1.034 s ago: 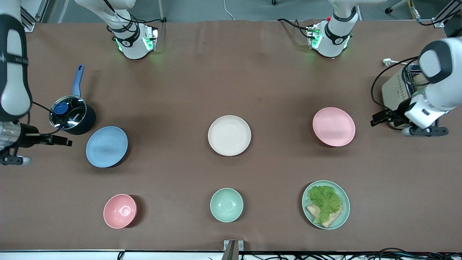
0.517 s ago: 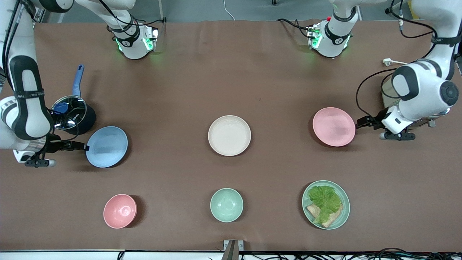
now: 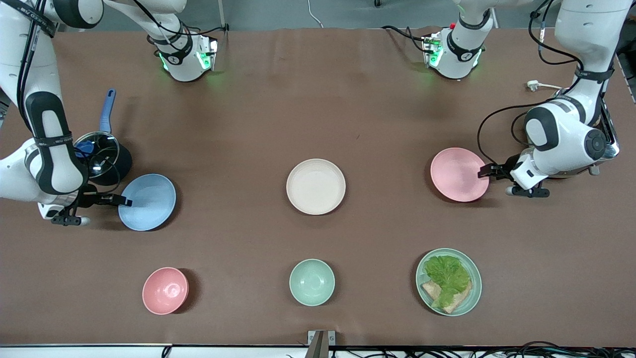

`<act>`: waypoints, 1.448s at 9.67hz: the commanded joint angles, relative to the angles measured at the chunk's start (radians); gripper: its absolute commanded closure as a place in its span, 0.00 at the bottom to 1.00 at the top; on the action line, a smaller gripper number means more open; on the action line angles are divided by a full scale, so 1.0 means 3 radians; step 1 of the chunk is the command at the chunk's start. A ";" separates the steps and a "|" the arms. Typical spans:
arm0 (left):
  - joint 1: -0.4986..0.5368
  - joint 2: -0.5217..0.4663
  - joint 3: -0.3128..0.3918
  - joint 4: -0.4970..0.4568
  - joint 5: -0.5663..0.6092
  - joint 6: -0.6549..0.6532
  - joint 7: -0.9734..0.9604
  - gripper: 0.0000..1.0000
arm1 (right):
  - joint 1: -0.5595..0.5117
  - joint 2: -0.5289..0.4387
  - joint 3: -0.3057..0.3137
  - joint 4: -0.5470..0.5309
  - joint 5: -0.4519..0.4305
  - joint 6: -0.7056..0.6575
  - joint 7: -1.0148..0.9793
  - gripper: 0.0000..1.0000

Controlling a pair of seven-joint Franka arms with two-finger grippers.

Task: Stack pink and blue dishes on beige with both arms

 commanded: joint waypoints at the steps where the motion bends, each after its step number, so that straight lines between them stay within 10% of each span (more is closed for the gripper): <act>1: -0.0032 0.0167 -0.0004 0.0049 -0.0082 0.0079 0.0085 0.62 | -0.0003 -0.0046 0.0011 -0.0090 0.0125 0.0005 -0.0057 0.48; 3: -0.0032 0.0172 -0.0009 0.0079 -0.0087 0.0079 0.0085 0.93 | -0.0003 -0.0046 0.0011 -0.0090 0.0192 -0.0082 -0.0057 0.59; 6: -0.0027 0.0055 -0.0054 0.0130 -0.0087 0.0069 0.0070 1.00 | -0.0014 -0.0046 0.0011 -0.0075 0.0228 -0.0195 -0.0036 0.99; 9: 0.0003 -0.0354 -0.0655 0.0181 -0.0077 0.0028 -0.0439 1.00 | 0.0037 -0.0092 -0.0024 0.0276 0.0167 -0.0668 0.0172 0.99; 14: -0.0068 0.0124 -0.1914 0.0814 0.0182 0.0109 -0.2426 1.00 | 0.0501 -0.0454 -0.0137 0.1505 -0.0630 -0.2367 0.1709 0.99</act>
